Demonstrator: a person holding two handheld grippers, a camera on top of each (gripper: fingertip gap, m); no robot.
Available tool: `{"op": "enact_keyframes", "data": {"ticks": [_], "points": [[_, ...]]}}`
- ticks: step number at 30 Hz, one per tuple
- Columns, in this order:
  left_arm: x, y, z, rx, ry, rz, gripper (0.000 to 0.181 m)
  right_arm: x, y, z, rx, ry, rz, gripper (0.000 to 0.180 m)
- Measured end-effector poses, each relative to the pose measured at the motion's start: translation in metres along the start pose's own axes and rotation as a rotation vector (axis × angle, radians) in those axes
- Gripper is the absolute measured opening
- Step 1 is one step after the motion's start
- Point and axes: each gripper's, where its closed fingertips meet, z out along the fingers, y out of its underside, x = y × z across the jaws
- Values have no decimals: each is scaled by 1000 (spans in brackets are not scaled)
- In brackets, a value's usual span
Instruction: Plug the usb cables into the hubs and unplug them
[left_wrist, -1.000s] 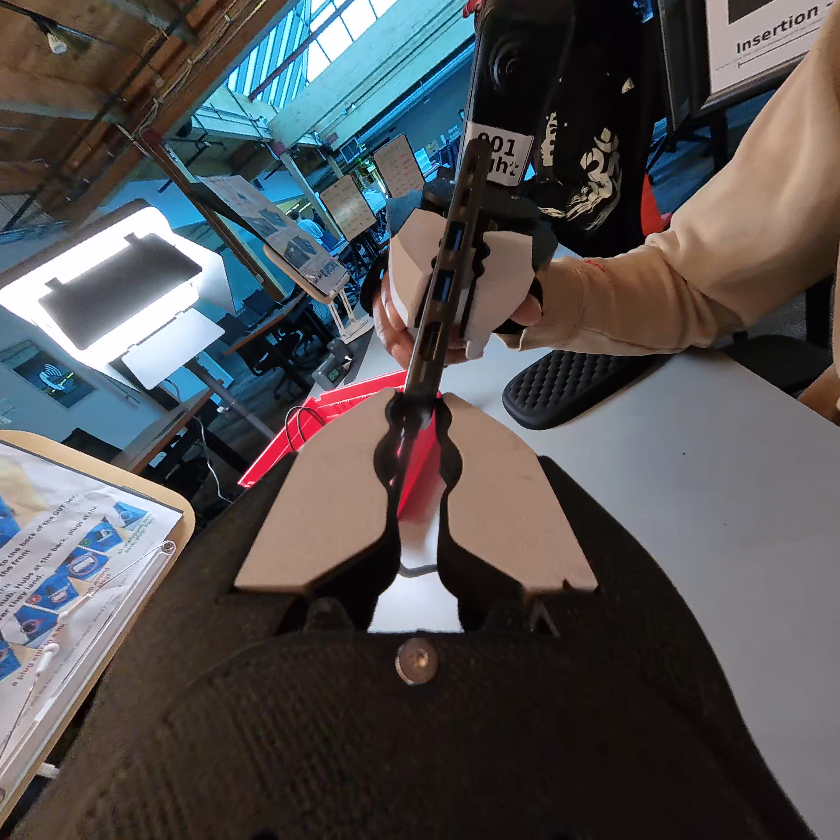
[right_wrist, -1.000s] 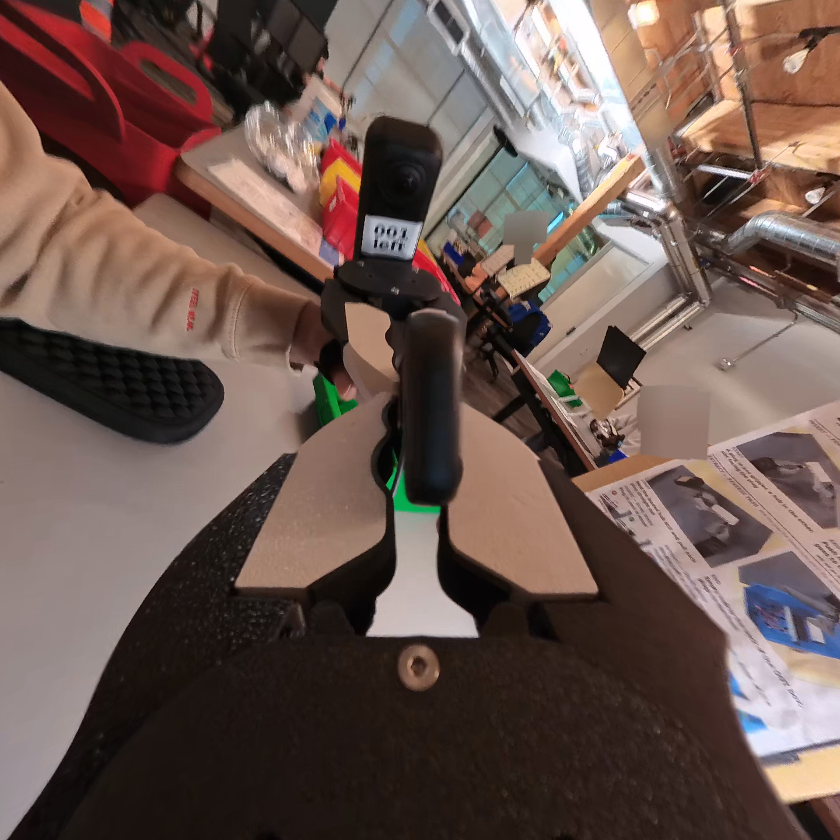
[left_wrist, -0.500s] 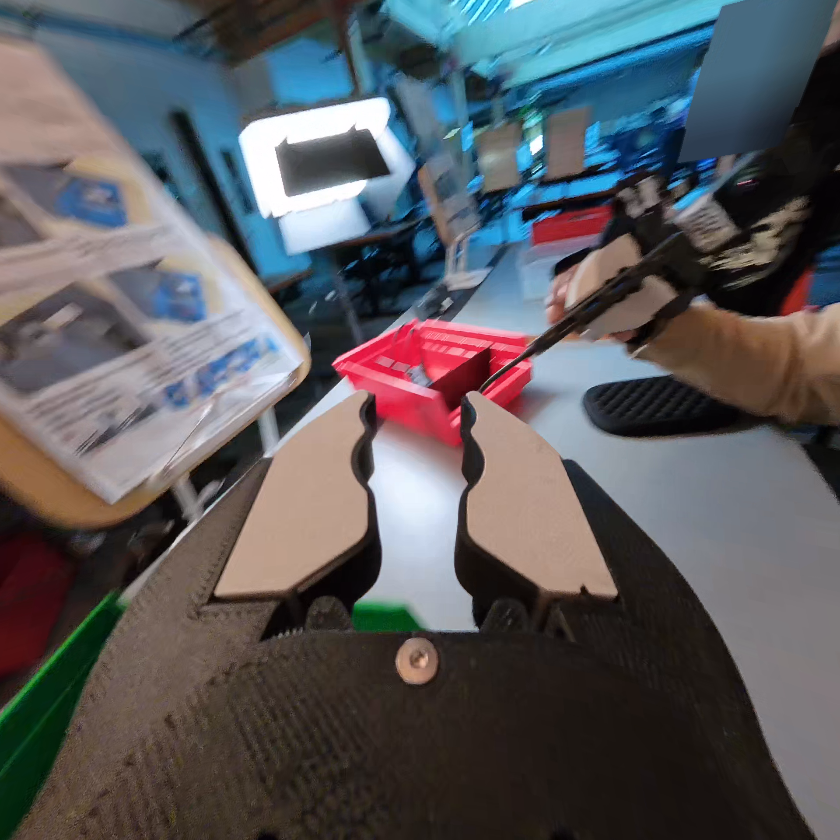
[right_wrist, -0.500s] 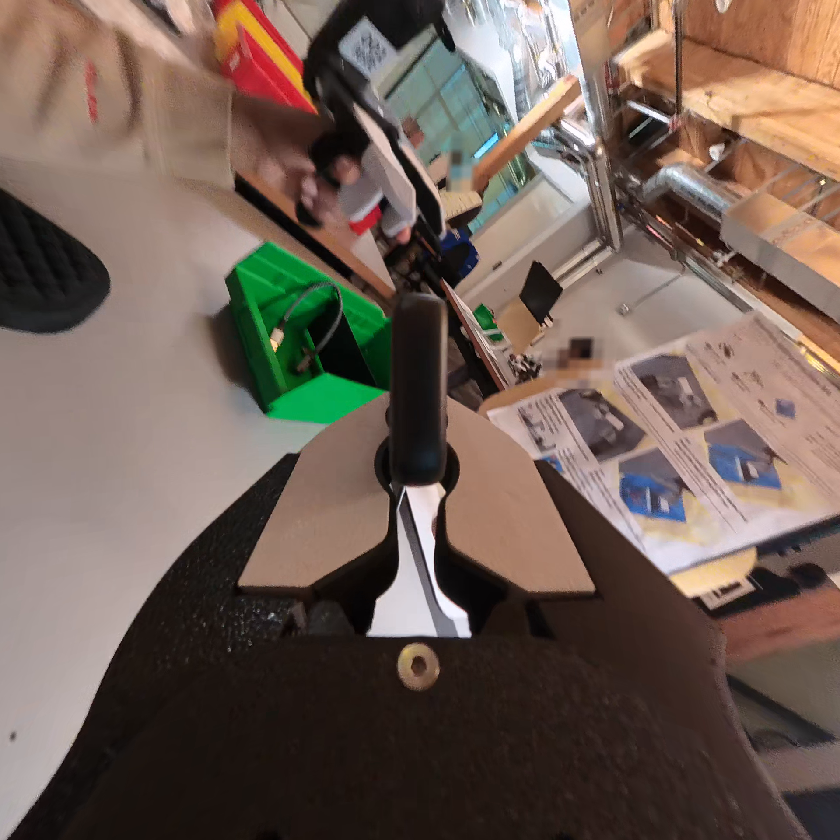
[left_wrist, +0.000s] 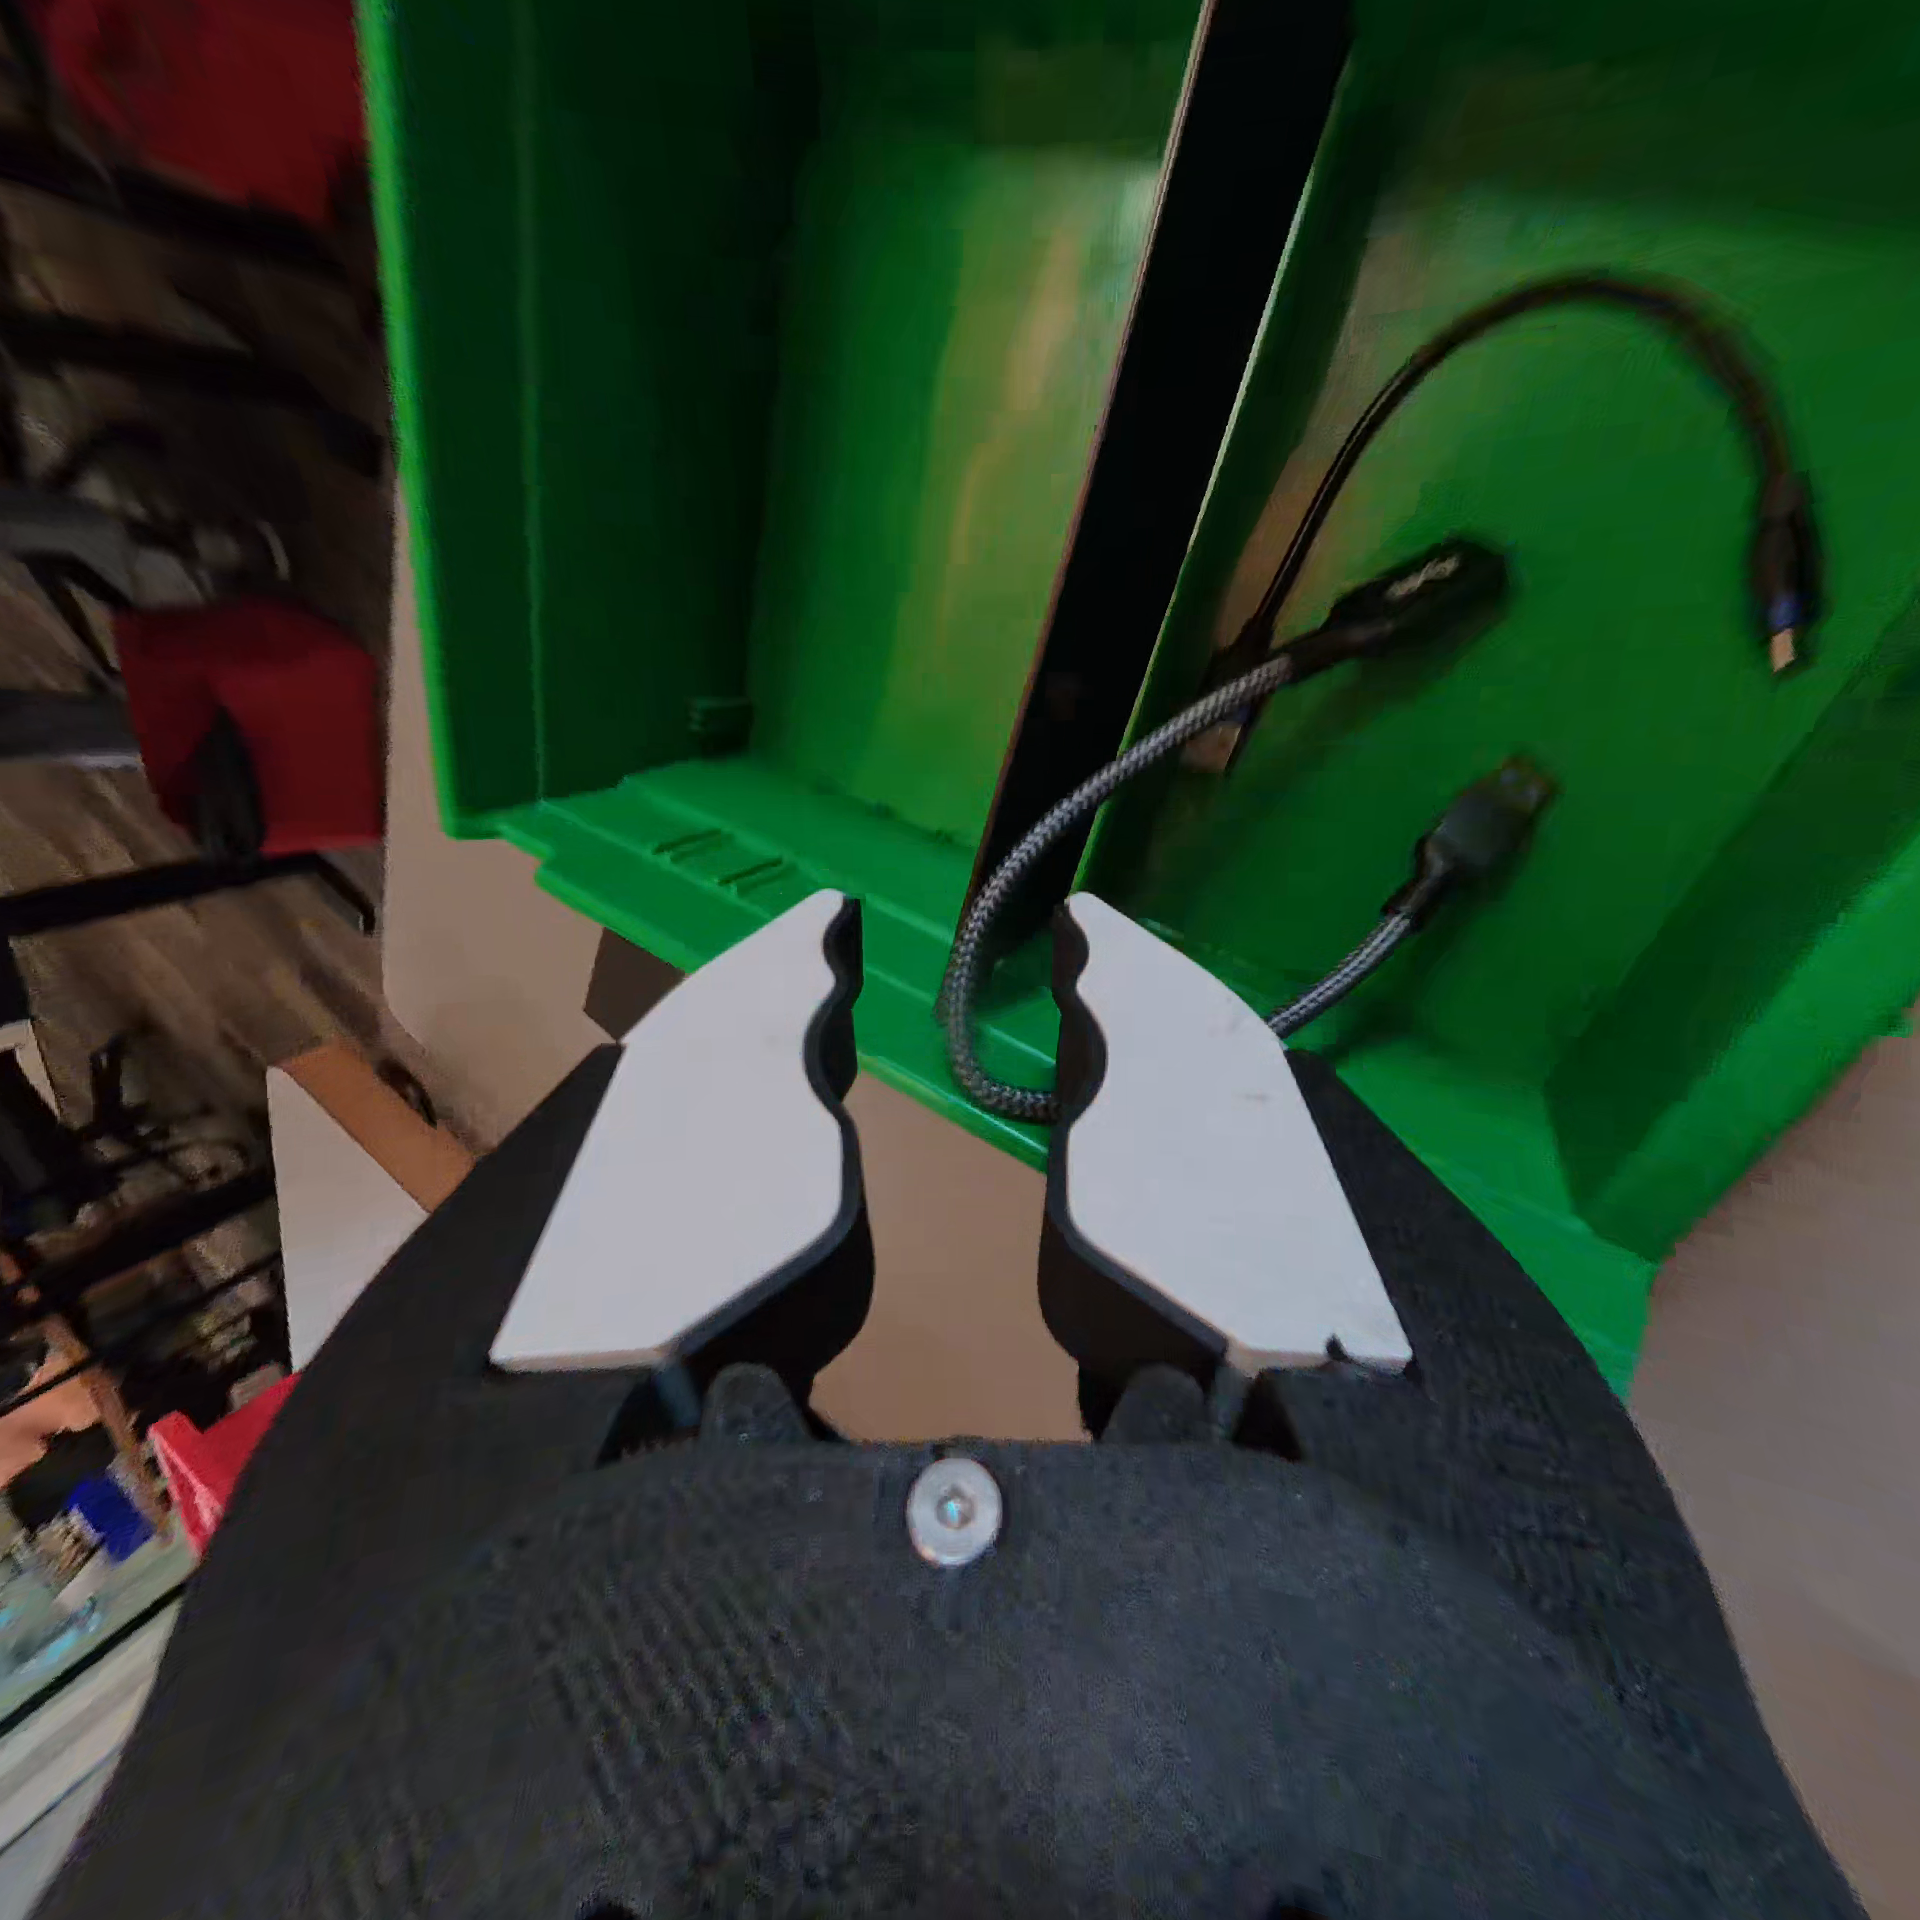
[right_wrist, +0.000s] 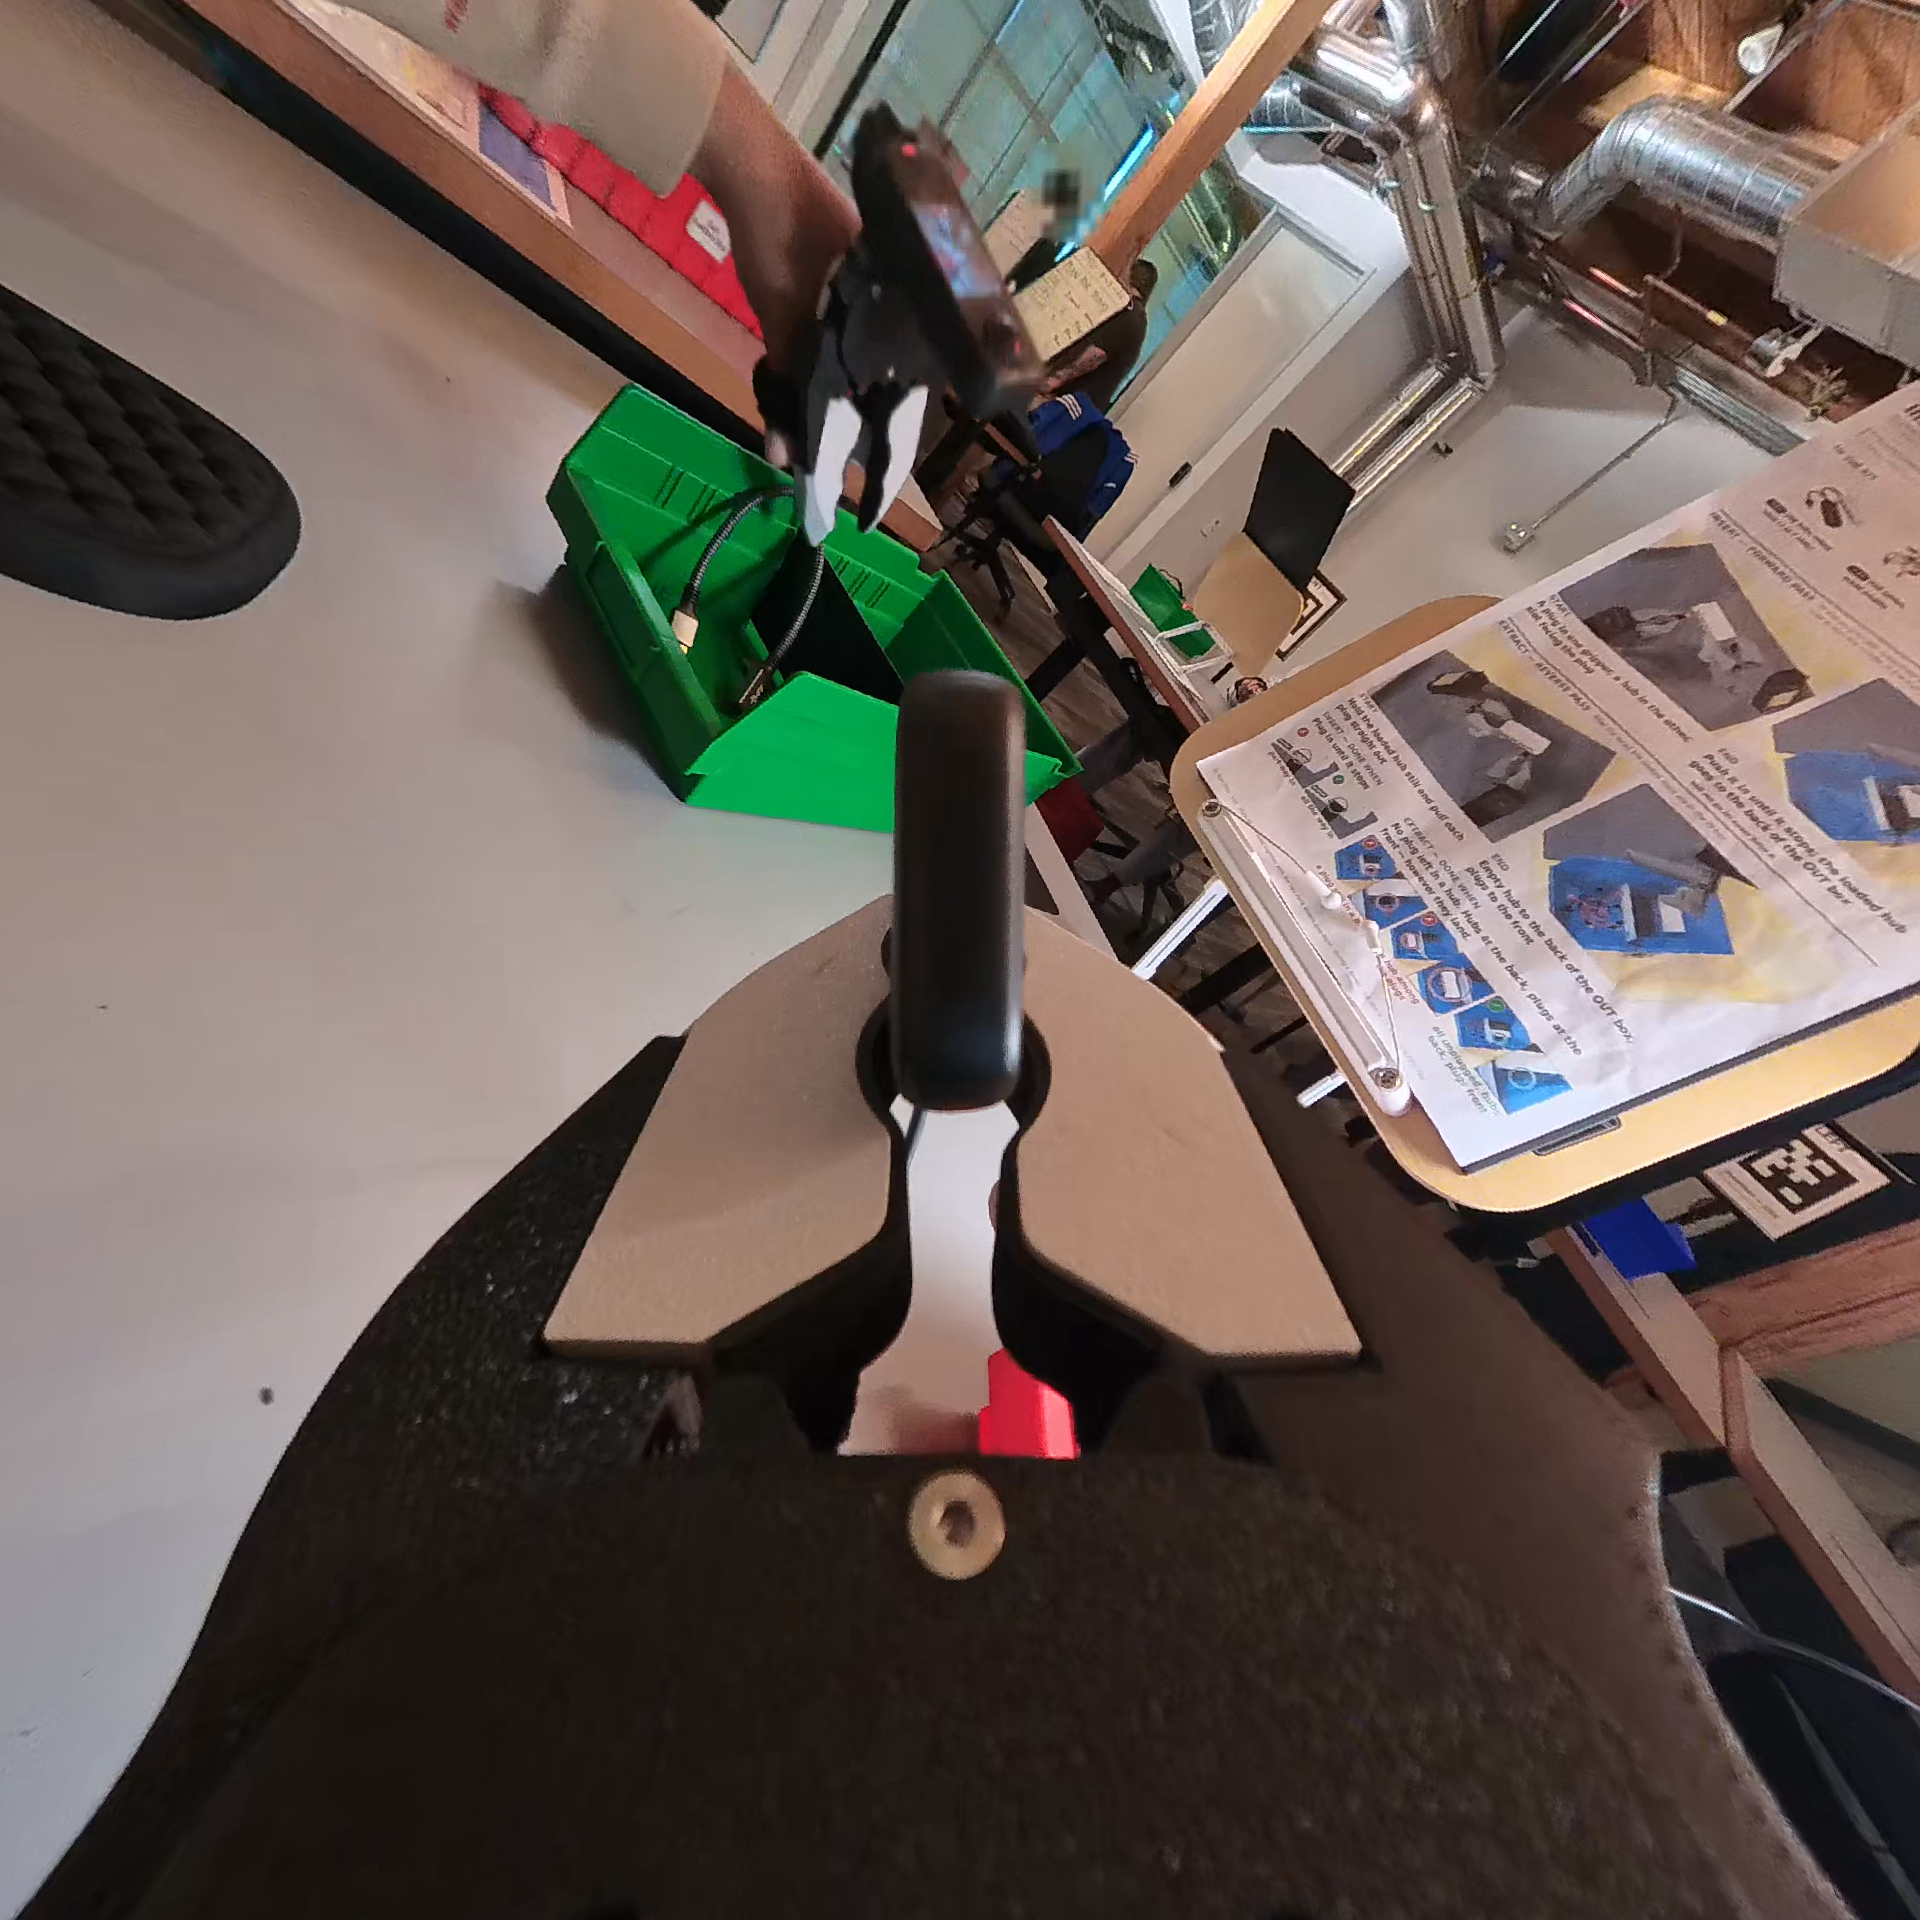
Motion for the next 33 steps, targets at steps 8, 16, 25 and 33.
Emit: {"op": "enact_keyframes", "data": {"ticks": [8,16,25,33], "points": [[4,13,21,-179,59,80,9,3,4,-6,-2,10,19,12],[-17,-5,-43,-67,-7,91,6,6,1,-9,8,17,25,12],[-9,-71,-180,476,42,-35,6,11,-1,-12,20,33,37,12],[135,-122,-161,788,493,-236,6,15,5,-15,0,56,35,12]]}}
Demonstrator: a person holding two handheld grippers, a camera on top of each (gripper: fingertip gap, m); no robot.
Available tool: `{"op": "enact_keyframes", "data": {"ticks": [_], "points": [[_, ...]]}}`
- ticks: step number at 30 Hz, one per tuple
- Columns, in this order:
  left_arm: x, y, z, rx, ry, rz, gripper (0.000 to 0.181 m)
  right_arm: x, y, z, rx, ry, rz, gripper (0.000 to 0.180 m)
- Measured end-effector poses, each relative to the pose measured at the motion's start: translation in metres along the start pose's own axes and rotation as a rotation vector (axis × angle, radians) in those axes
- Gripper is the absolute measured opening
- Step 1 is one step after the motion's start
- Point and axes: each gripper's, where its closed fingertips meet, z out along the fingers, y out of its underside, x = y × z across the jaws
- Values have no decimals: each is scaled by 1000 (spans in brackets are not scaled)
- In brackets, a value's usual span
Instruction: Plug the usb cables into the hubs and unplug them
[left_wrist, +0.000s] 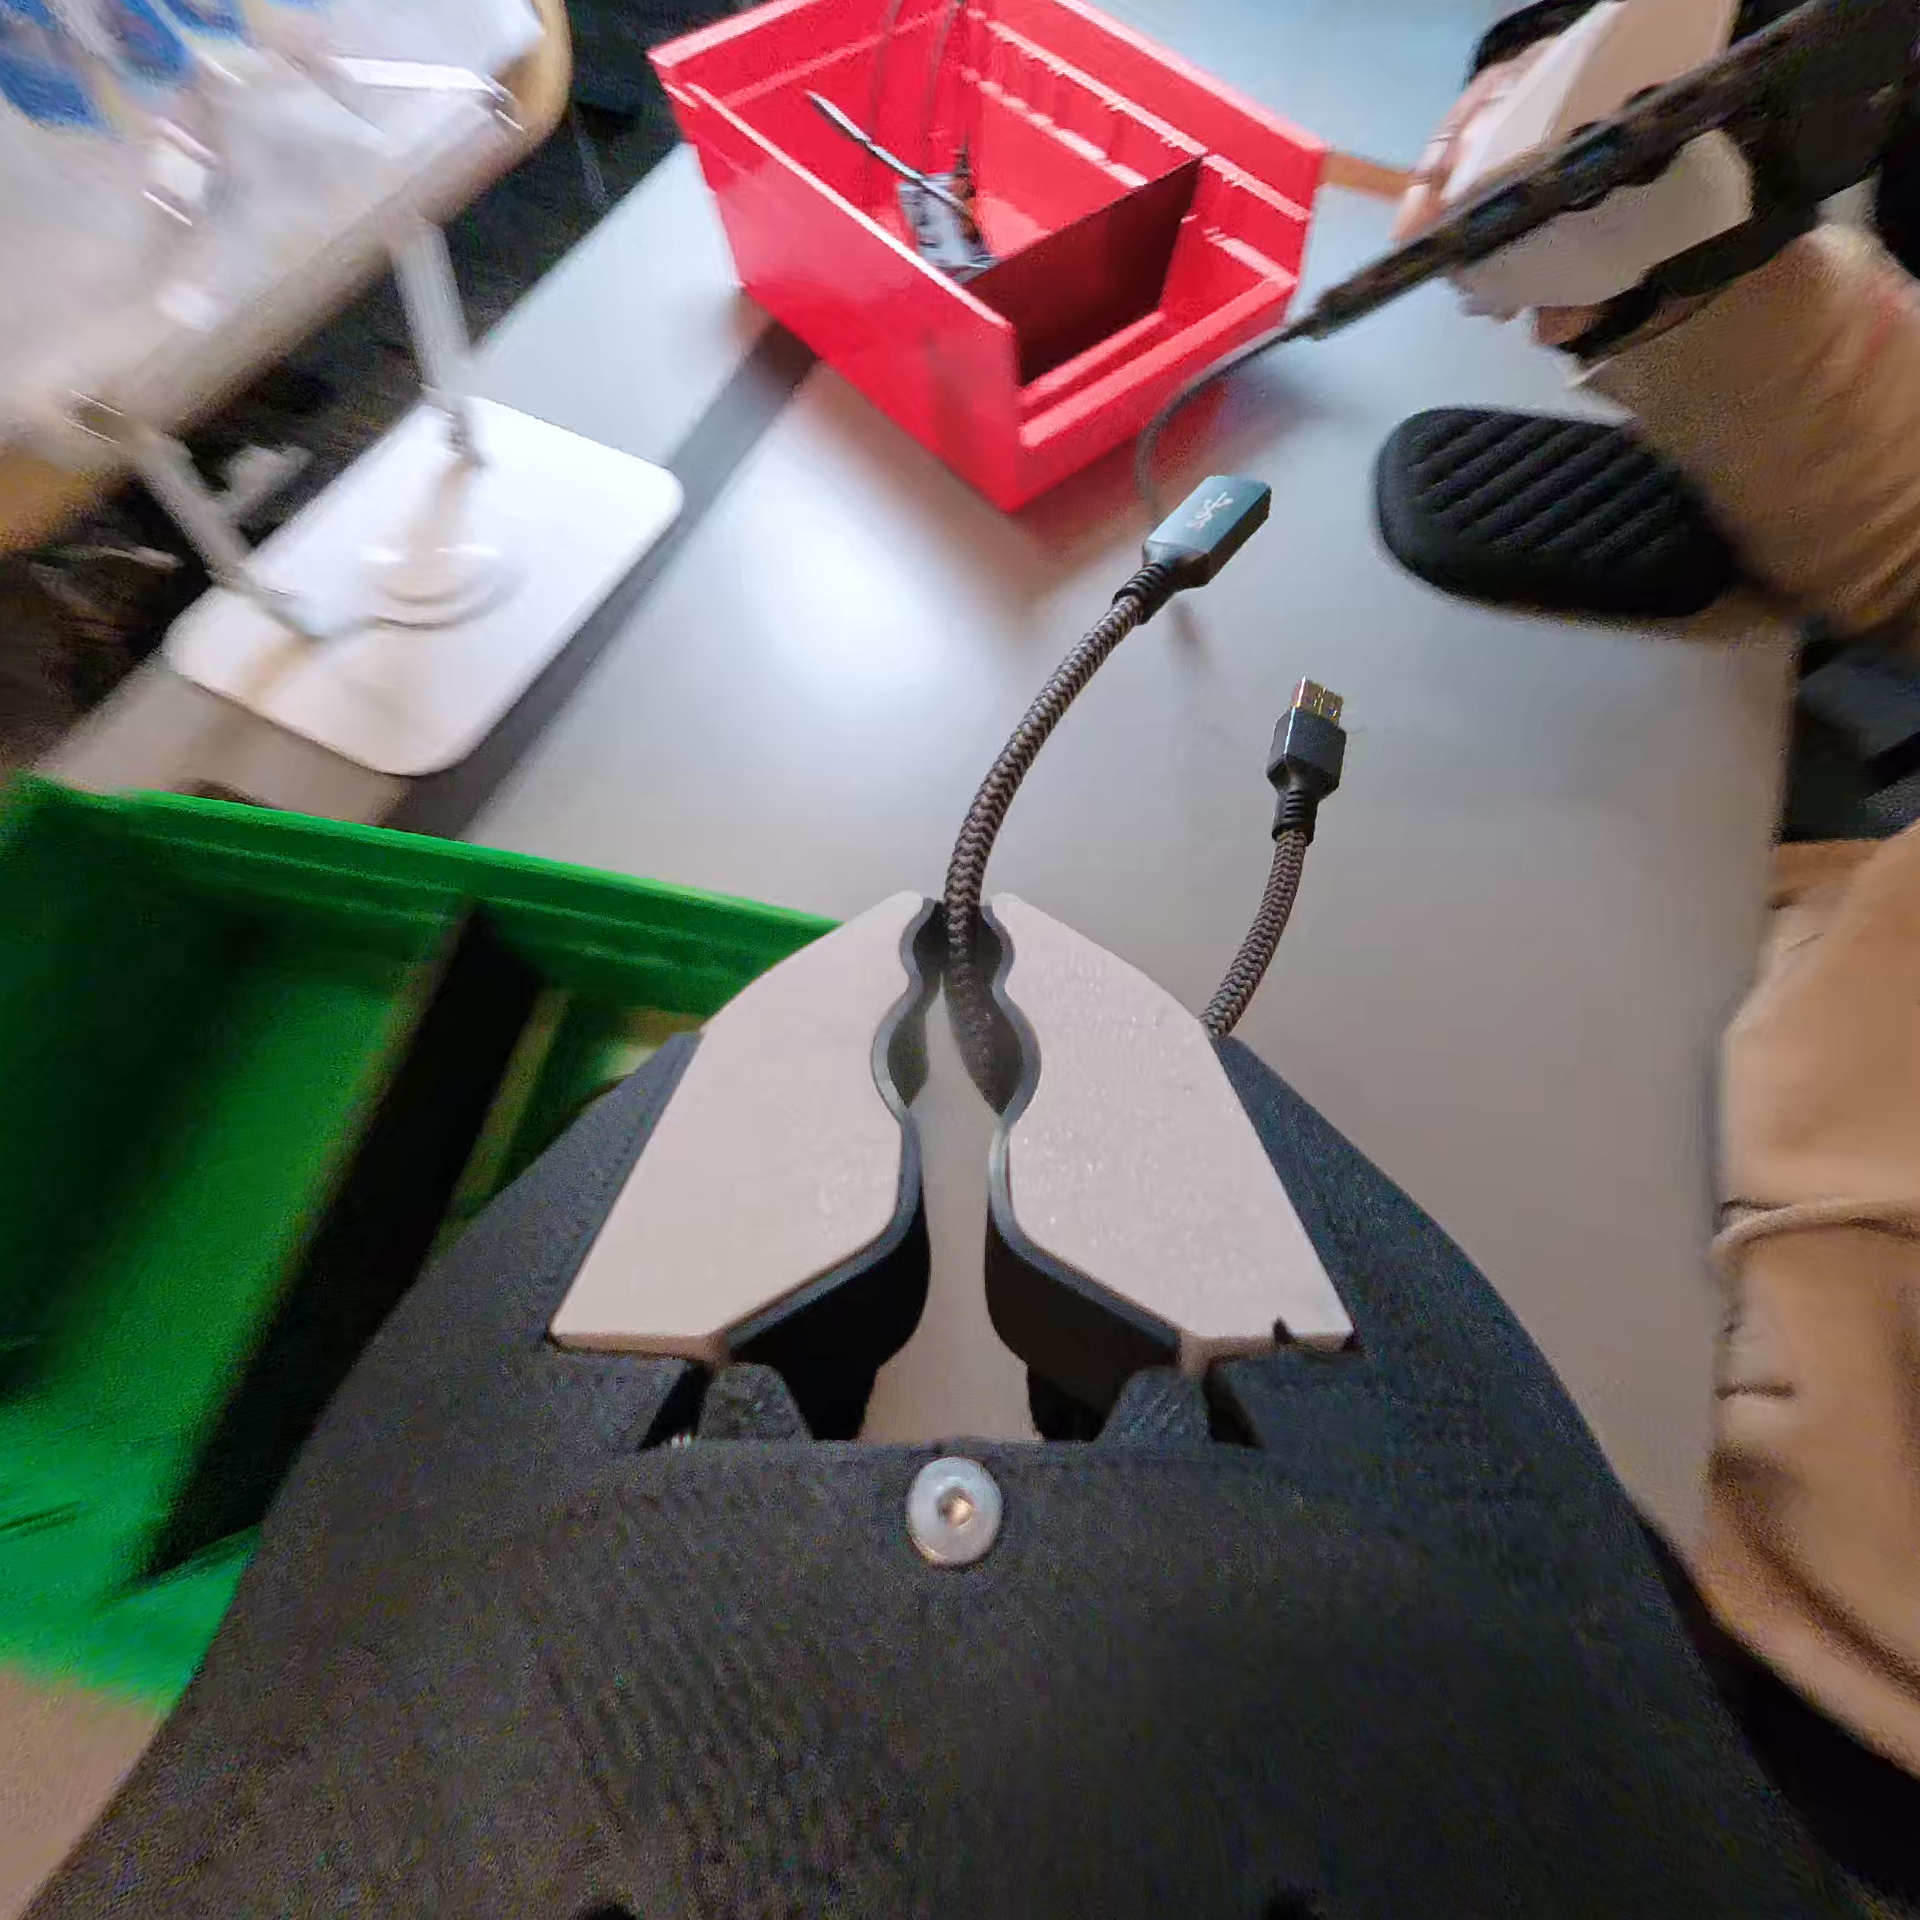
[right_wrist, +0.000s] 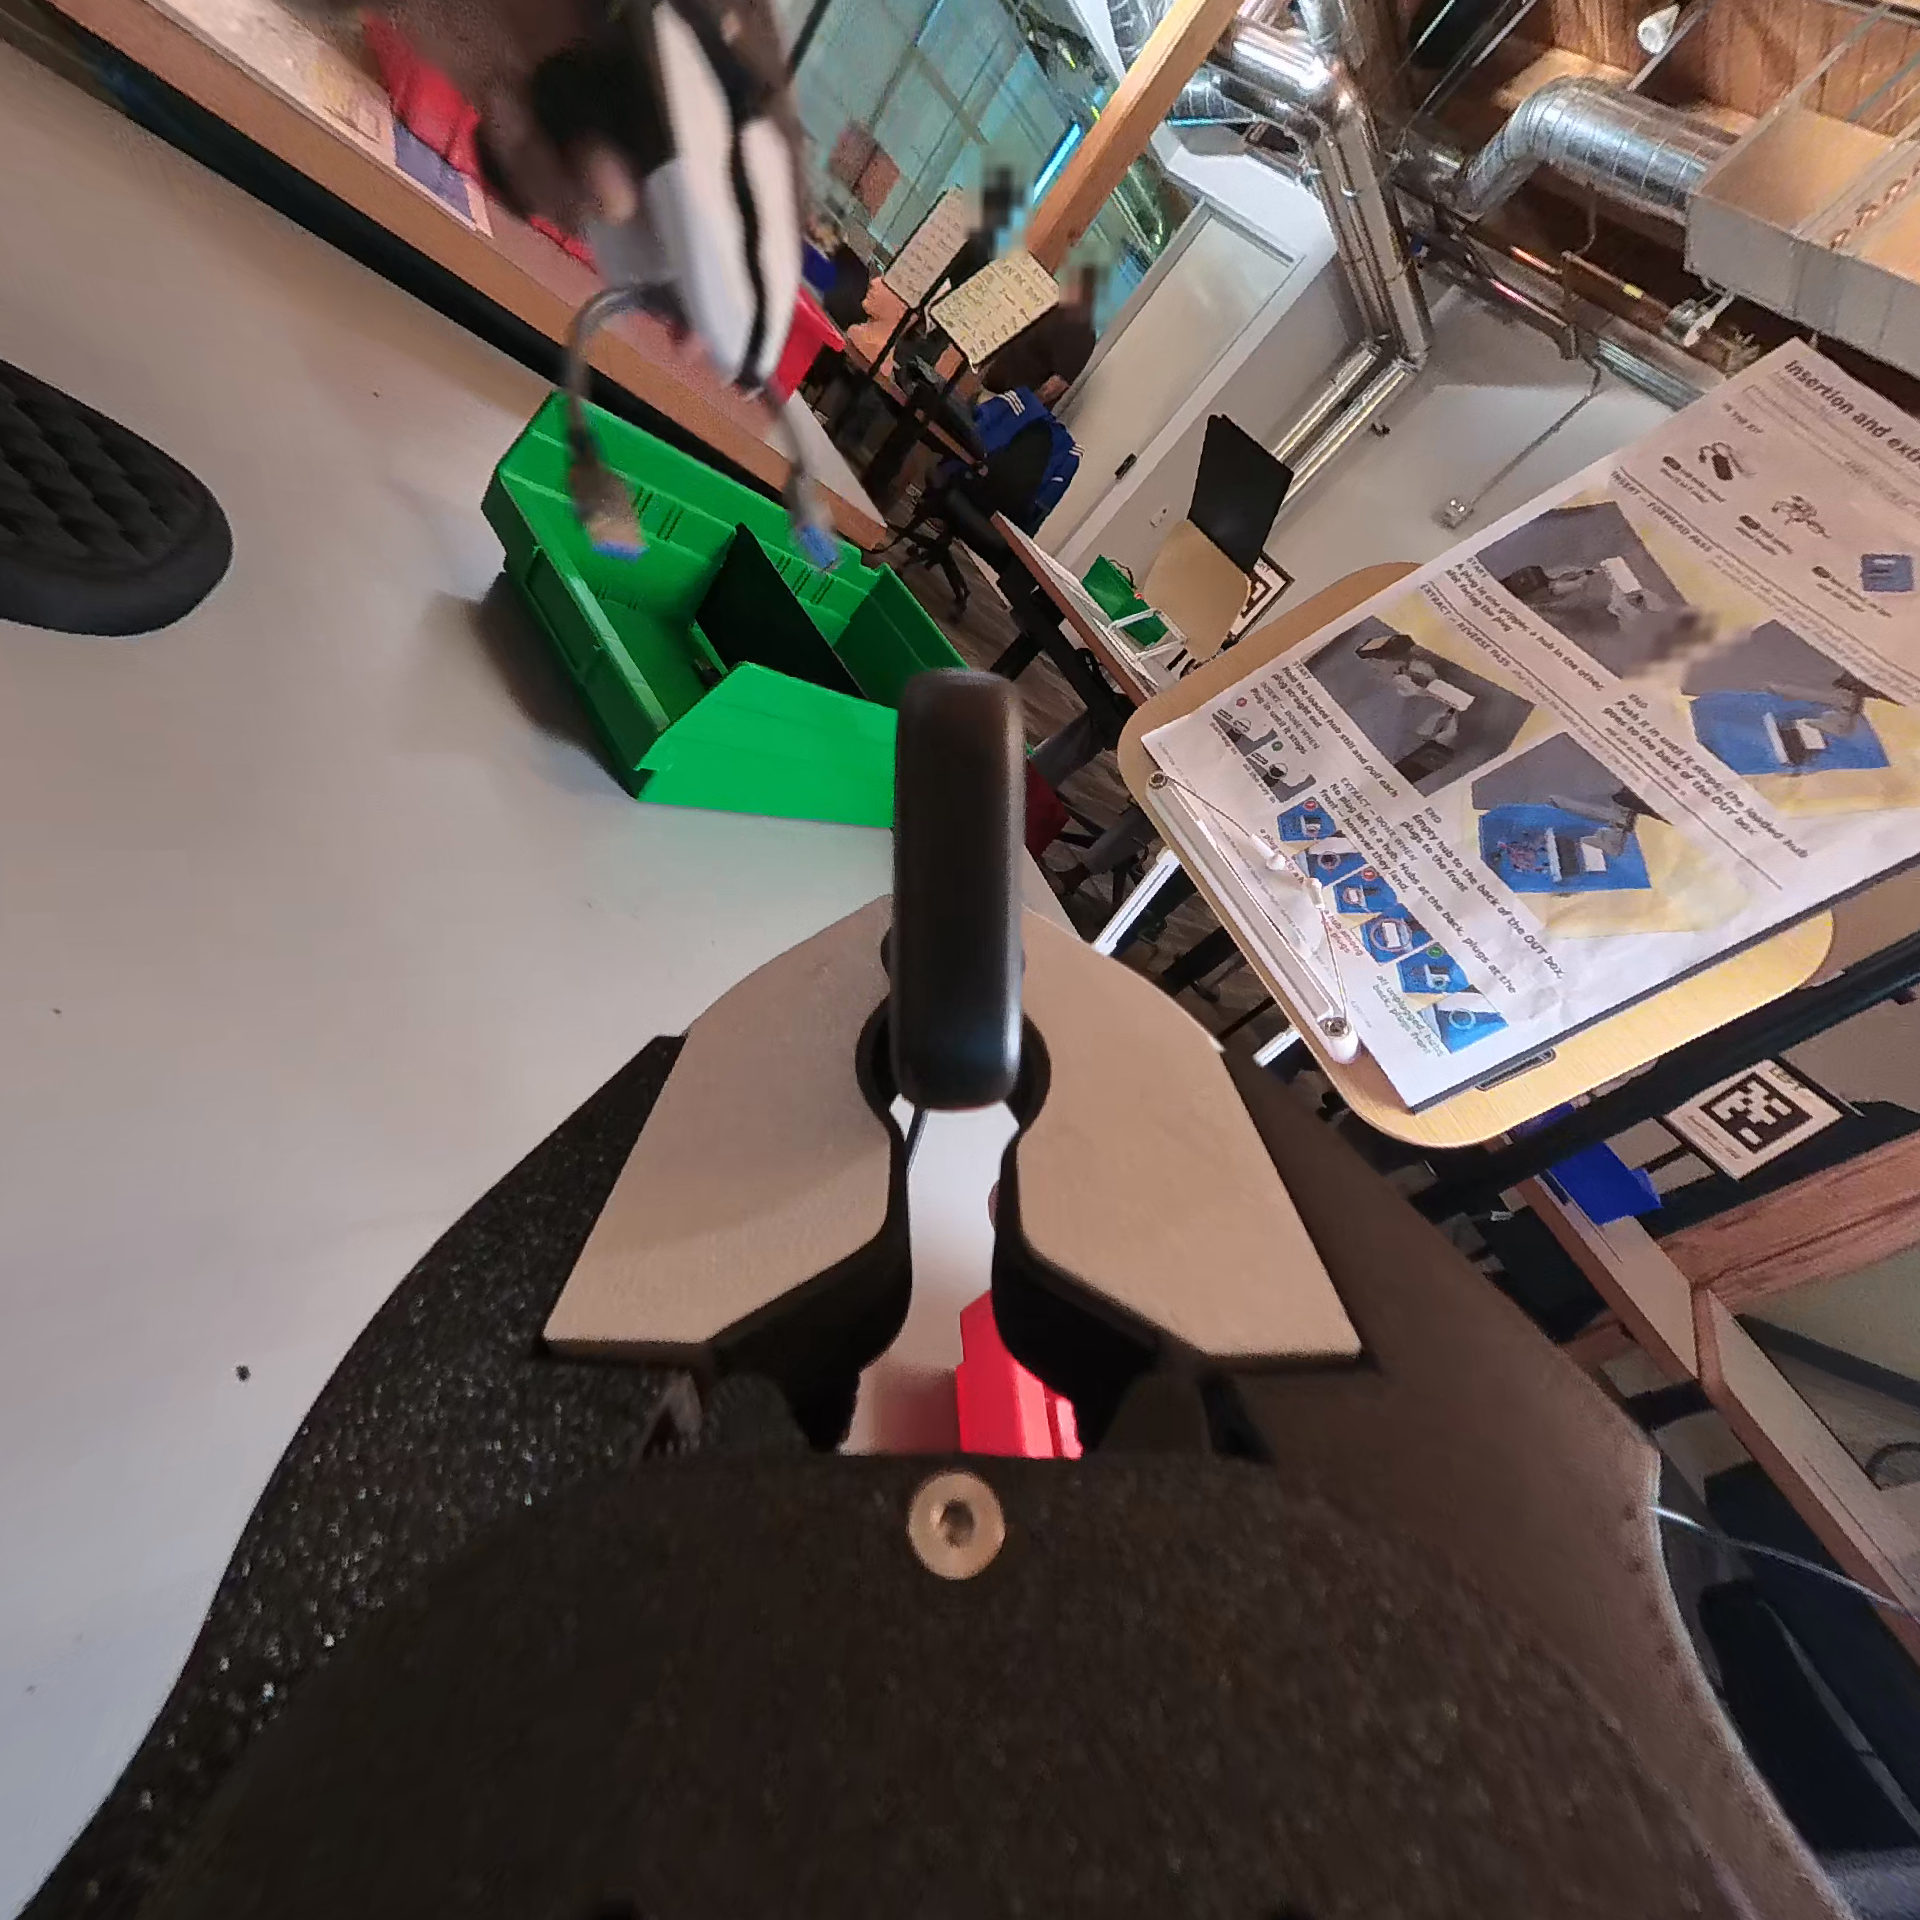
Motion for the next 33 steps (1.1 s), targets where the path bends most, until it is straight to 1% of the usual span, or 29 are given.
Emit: {"op": "enact_keyframes", "data": {"ticks": [3,6,9,11,14,18,21,25,28,33], "points": [[34,40,49,33,95,-141,6,1,5,0,-7,2,13,12],[57,74,86,51,170,-244,6,1,9,-1,-15,5,27,12],[61,101,109,10,153,-264,6,0,13,-1,-17,8,43,12],[61,112,115,-20,134,-227,6,-1,16,-1,-21,10,49,12],[55,119,117,-60,55,-119,6,-3,21,1,-30,7,53,12],[52,108,112,8,-46,28,18,-8,24,5,-34,-9,60,12],[75,100,114,47,8,136,22,-13,25,7,-33,-24,60,12],[107,110,131,-16,119,235,26,-20,25,9,-23,-45,50,12],[114,118,138,-66,128,294,26,-26,23,10,0,-69,42,12],[117,129,144,-144,131,336,27,-34,20,12,37,-98,36,12]]}}
